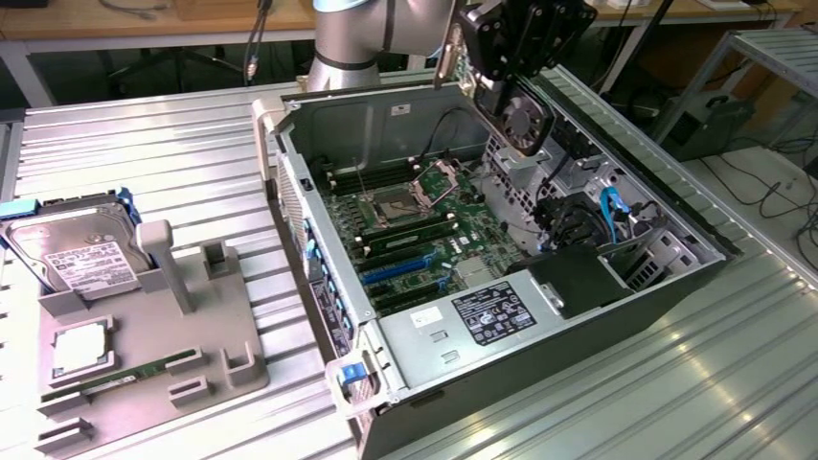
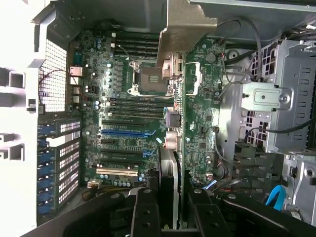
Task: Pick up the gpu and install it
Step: 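Insert the gpu into the slot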
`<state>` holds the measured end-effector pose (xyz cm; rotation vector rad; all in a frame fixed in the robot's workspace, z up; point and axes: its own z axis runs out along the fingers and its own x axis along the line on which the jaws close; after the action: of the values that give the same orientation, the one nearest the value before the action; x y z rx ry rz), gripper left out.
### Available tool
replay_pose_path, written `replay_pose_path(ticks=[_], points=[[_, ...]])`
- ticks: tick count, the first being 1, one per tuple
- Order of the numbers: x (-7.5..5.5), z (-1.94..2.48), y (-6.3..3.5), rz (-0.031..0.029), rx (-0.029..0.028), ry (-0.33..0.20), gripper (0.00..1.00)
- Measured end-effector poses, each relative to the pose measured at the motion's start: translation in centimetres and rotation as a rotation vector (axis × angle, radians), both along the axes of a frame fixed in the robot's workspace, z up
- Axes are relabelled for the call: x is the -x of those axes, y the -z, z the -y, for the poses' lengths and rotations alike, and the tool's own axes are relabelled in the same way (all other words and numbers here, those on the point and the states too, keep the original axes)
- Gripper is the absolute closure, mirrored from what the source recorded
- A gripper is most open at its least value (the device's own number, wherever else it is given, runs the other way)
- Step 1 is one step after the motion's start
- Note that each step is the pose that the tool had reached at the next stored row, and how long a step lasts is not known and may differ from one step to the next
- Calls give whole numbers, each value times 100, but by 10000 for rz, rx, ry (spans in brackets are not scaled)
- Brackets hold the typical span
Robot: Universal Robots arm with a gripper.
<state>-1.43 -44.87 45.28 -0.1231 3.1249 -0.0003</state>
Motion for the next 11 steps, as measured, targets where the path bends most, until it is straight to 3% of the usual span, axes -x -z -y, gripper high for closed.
replay_pose_path(ticks=[11], points=[[2,0,0,0,-1,-1054,72]])
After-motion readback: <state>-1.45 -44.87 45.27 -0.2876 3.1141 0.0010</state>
